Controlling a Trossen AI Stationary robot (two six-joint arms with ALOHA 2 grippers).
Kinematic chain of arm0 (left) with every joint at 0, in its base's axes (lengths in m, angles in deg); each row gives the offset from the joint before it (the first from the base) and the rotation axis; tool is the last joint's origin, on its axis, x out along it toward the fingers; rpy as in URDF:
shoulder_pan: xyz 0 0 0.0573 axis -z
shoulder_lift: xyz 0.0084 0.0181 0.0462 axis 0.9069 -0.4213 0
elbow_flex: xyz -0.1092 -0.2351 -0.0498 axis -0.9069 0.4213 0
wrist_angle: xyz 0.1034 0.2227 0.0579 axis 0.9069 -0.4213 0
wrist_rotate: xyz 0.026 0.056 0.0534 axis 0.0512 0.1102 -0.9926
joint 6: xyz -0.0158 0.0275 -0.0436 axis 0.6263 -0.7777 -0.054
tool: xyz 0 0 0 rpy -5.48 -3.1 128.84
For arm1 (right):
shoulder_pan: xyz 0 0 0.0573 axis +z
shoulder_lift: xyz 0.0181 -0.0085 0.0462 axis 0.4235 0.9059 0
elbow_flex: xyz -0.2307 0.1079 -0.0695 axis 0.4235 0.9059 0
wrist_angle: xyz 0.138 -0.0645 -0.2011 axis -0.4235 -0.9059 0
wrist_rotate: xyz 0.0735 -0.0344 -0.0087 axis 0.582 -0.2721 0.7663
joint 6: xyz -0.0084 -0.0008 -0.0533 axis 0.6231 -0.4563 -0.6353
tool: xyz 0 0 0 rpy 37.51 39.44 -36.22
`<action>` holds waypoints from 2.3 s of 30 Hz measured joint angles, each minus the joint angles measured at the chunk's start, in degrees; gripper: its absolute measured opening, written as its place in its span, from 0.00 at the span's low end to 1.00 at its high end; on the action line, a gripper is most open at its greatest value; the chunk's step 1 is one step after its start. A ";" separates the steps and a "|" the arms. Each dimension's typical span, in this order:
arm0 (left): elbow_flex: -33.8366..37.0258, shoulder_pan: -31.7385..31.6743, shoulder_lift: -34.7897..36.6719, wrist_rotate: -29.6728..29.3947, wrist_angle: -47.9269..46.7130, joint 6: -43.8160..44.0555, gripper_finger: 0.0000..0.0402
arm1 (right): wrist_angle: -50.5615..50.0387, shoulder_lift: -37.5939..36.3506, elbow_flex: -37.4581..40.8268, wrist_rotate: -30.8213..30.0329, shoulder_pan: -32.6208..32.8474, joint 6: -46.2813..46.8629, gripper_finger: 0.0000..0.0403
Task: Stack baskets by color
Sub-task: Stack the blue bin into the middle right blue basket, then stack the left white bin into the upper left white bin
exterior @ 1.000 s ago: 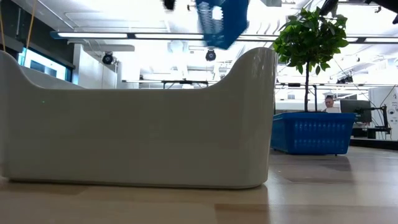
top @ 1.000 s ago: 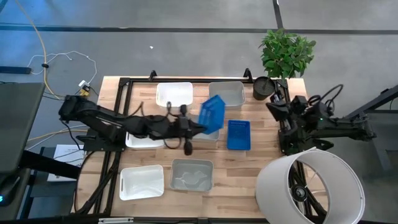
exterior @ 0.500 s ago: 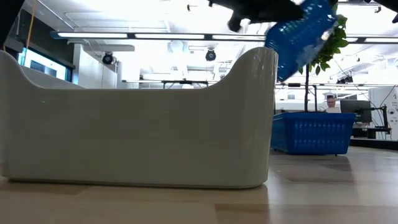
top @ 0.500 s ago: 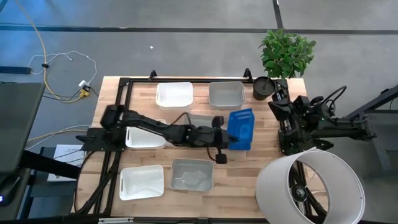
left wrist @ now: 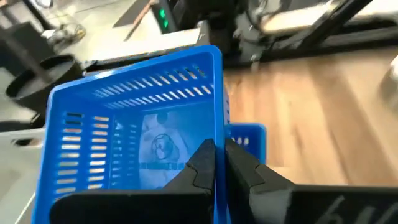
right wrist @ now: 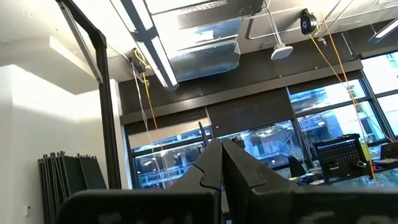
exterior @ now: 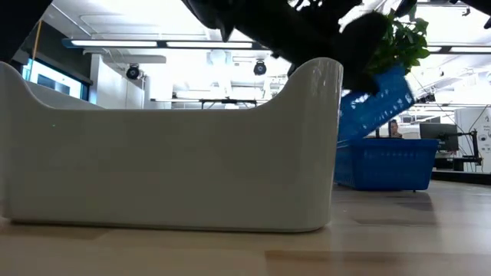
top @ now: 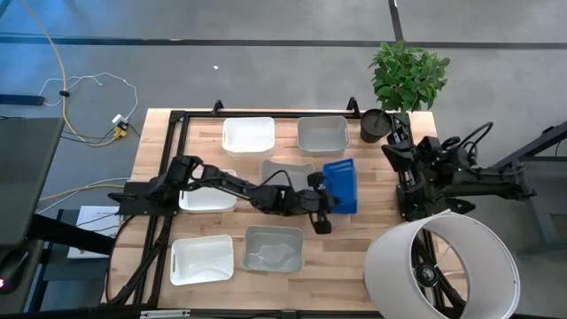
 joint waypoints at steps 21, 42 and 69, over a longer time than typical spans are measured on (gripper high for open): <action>0.70 -1.84 0.07 5.71 -5.04 -5.92 0.10 | -2.21 -0.02 0.00 0.00 0.01 -0.09 0.00; -4.05 -7.37 19.32 10.84 -29.20 -3.14 0.54 | -5.97 0.01 -0.02 -0.46 0.00 0.70 0.00; 60.68 -5.49 81.79 6.27 7.41 21.98 0.49 | -14.77 5.70 -0.02 -2.54 0.02 5.62 0.00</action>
